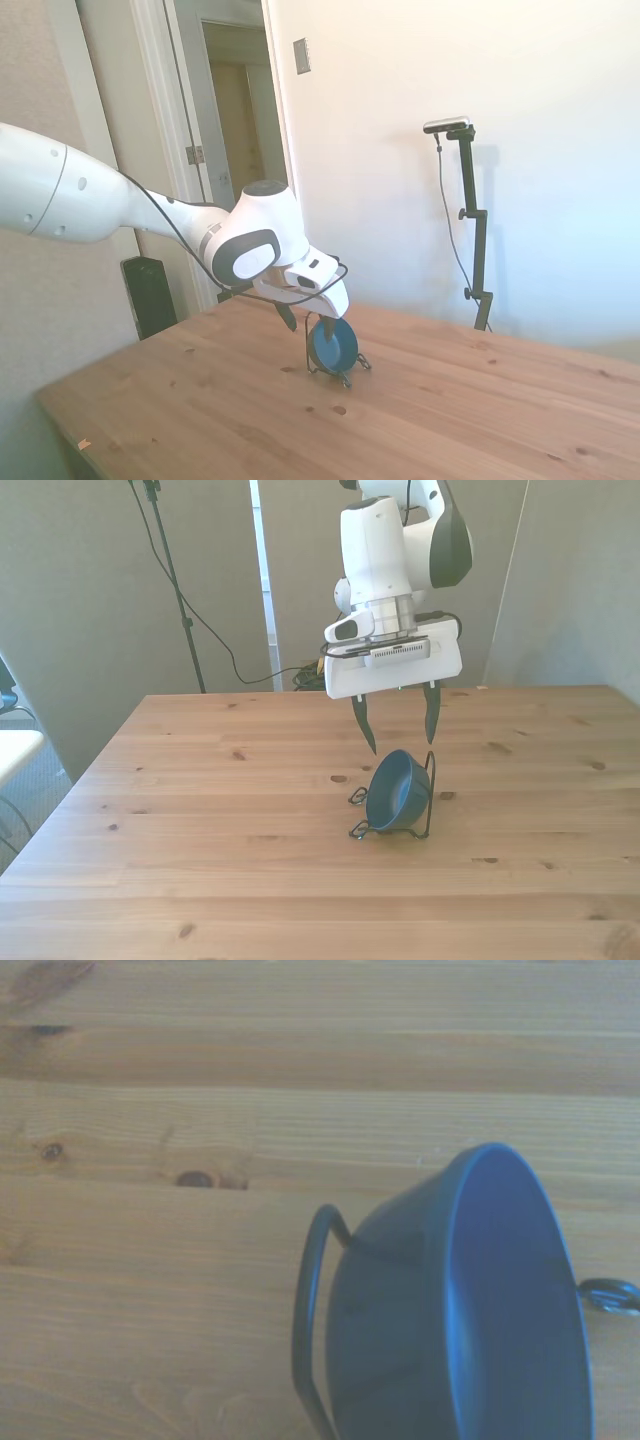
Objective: Unload the bowl
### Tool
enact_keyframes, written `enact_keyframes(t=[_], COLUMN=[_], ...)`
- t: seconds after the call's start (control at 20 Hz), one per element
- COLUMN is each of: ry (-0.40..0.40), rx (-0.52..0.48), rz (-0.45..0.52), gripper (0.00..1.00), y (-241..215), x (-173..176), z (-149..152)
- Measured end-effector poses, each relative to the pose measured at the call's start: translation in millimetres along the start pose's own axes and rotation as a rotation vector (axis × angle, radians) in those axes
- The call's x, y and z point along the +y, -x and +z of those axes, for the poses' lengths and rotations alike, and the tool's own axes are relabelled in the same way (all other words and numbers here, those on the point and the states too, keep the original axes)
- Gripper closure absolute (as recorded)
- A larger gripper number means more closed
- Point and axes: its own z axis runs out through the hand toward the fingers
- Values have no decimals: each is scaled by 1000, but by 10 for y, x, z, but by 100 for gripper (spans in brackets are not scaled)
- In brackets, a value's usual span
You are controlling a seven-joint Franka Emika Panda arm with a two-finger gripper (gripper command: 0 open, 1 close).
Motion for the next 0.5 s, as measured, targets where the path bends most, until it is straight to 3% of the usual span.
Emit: enact_keyframes(t=[0.5], ry=[-75], rx=[-81], rz=[-71], gripper=[0], y=[-78], x=[-31], z=[74])
